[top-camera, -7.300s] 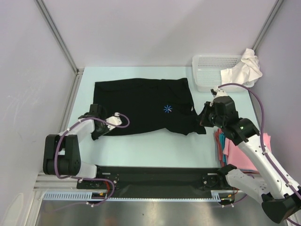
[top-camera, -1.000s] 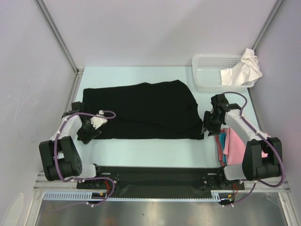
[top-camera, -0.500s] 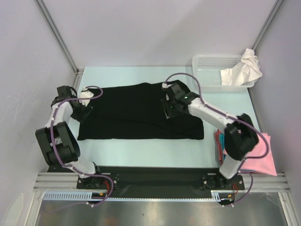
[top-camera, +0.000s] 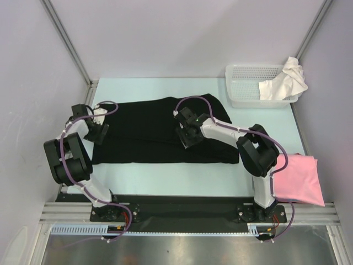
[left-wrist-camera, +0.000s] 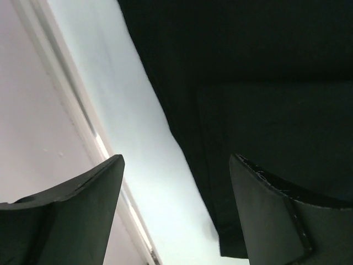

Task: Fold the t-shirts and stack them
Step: Fold the tshirt

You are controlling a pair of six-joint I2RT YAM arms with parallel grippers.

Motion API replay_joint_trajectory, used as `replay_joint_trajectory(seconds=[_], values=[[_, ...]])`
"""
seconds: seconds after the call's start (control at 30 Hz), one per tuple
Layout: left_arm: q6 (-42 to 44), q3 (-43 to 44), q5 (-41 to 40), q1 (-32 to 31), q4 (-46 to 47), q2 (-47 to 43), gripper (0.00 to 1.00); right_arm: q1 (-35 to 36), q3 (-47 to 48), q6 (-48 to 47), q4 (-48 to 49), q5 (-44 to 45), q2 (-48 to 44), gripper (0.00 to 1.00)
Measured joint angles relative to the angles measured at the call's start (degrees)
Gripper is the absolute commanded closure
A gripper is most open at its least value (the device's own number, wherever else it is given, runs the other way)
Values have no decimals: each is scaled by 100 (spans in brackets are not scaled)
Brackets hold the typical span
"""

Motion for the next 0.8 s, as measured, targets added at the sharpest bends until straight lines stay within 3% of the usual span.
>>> replay_joint_trajectory(seconds=[0.27, 0.5, 0.6, 0.67, 0.77, 0.8], values=[[-208, -330, -81, 0, 59, -7, 15, -2, 553, -118, -96, 321, 632, 99], [-214, -334, -83, -2, 81, -70, 14, 9, 1038, -94, -256, 616, 632, 98], [-212, -334, -85, 0, 79, -87, 14, 9, 1241, -103, -354, 686, 632, 79], [-212, -334, -85, -2, 79, -87, 14, 9, 1357, -131, -420, 730, 656, 75], [-212, -334, -85, 0, 79, -87, 14, 9, 1545, -197, -479, 817, 778, 75], [-212, -334, -85, 0, 79, -87, 14, 9, 1582, -214, -487, 833, 824, 80]])
